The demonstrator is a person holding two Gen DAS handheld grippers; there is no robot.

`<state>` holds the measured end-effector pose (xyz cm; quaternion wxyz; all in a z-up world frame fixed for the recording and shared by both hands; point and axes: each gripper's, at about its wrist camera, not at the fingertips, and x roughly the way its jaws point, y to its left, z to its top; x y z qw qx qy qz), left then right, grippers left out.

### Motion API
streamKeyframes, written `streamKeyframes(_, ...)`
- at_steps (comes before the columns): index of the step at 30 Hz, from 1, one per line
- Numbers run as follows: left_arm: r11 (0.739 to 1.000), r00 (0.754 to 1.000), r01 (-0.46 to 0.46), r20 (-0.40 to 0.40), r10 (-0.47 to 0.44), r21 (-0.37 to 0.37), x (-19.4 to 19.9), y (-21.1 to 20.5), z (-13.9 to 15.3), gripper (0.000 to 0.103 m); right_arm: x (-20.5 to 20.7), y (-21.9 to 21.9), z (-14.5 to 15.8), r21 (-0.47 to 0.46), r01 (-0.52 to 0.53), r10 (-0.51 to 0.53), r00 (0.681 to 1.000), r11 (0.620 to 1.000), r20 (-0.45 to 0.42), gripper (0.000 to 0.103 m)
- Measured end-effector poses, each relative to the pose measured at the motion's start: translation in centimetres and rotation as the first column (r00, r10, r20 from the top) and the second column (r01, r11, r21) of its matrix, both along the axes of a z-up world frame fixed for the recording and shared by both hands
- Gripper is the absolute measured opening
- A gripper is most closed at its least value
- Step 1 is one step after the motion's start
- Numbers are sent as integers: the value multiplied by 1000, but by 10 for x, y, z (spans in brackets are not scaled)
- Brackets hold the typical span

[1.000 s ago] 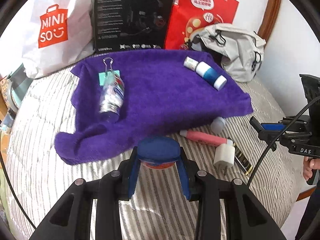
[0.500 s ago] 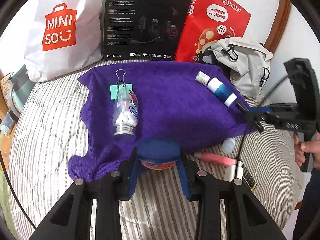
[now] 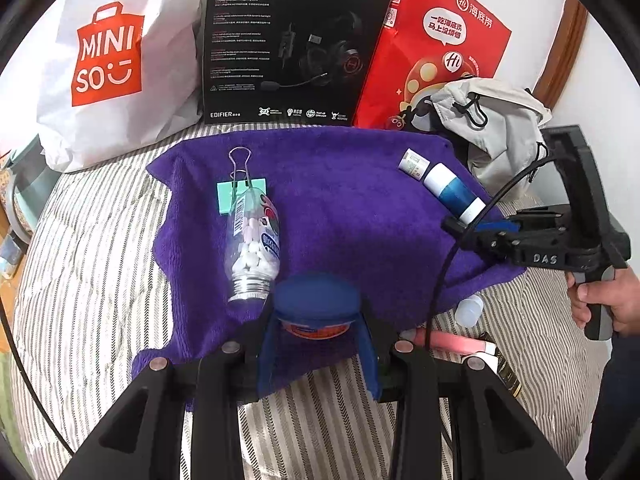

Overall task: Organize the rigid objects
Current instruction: 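Move the left tool's jar over the towel while the right tool moves the Horizon tube, then open the right tool to drop the Horizon tube while the left tool releases the jar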

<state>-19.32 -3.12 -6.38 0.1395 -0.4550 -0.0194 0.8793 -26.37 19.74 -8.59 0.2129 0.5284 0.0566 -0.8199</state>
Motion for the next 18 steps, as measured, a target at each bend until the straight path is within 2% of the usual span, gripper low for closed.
streamKeyframes(13, 1000, 1000, 5, 18, -5, -11, -14, 0, -3, 34, 2, -6, -4, 49, -58, 59, 998, 997, -15, 23)
streamKeyframes(18, 1000, 1000, 18, 23, -17, -18, -21, 7, -5, 34, 4, -4, -3, 15, -69, 68, 997, 998, 32, 38)
